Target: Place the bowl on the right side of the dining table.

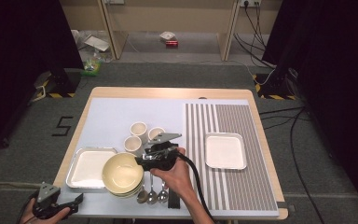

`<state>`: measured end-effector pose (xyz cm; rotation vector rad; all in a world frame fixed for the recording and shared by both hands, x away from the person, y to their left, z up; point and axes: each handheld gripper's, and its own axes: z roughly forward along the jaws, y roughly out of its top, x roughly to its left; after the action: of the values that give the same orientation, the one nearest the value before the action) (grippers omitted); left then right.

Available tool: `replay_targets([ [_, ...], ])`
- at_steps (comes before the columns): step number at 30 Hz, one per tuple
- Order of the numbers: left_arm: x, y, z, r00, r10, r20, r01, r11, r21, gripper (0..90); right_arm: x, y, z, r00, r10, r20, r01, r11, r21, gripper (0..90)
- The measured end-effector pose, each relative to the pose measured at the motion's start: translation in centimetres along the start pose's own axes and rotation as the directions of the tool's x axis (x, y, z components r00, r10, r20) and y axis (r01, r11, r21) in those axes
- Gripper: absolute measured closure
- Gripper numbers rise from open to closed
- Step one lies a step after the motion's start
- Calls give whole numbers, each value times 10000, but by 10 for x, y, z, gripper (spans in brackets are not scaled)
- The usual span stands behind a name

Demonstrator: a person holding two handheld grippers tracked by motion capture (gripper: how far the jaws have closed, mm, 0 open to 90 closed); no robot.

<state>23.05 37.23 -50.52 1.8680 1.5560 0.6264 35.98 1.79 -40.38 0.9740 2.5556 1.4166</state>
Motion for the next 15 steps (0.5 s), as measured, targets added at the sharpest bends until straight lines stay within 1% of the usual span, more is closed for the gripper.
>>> replay_targets([
  [1,0,0,0,10000,1,2,-1,10000,-4,100,0,1,1,10000,-69,-30,69,10000,16,528],
  [2,0,0,0,10000,0,3,0,10000,8,100,1,1,2,10000,40,-52,-40,10000,54,536],
  [4,0,0,0,10000,5,3,-5,10000,27,100,0,2,4,9999,-154,-33,154,9999,26,556],
  [5,0,0,0,10000,-1,-5,1,10000,-6,100,1,2,5,9999,-103,-36,103,9999,58,570],
  [7,0,0,0,10000,1,3,-1,10000,-7,100,1,2,7,9999,-157,6,157,9997,174,584],
  [9,0,0,0,10000,5,4,-5,10000,42,100,1,2,9,9995,-311,22,311,9993,206,602],
  [11,0,0,0,10000,-1,-3,1,10000,-3,100,2,2,11,9992,-401,-13,401,9988,265,618],
  [12,0,0,0,10000,-1,-6,1,10000,-7,100,1,2,13,9988,-486,41,485,9984,303,622],
  [14,0,1,0,10000,9,0,-9,10000,63,100,1,2,15,9985,-538,54,536,9980,336,632],
  [15,0,0,0,10000,5,-9,-5,10000,37,100,2,3,15,9989,-461,48,459,9984,342,638],
])
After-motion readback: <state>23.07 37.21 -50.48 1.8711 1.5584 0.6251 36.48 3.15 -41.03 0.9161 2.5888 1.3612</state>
